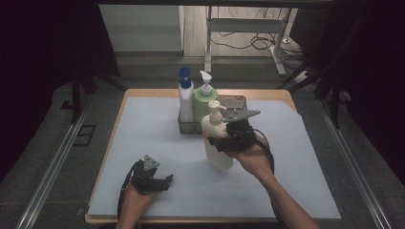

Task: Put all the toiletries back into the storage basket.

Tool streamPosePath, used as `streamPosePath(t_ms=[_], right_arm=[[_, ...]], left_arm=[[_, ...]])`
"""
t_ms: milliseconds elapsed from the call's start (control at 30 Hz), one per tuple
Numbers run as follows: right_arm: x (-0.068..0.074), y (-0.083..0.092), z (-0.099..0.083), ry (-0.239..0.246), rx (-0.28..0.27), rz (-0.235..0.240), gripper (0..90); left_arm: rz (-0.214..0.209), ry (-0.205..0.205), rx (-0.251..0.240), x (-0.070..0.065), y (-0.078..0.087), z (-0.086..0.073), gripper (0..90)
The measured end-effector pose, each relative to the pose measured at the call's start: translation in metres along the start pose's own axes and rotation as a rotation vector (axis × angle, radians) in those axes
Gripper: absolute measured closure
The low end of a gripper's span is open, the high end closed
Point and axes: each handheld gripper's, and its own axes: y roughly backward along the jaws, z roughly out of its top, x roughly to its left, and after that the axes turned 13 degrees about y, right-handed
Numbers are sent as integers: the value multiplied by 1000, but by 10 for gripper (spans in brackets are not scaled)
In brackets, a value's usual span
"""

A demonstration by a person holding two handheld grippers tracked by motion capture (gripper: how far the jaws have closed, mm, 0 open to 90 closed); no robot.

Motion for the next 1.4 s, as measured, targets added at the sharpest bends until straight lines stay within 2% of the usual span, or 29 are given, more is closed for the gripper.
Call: streamPosePath(t_ms=[667, 1000, 1400], right_arm=[[-42, 29, 9, -55, -9, -97, 369], [-62, 30, 9, -85, -3, -138, 370], [-82, 22, 15, -108, -10, -184, 370]], left_arm=[[0, -1, 2, 0, 0, 0, 119], [1, -2, 1, 0, 0, 0, 119], [1, -2, 1, 0, 0, 0, 119]])
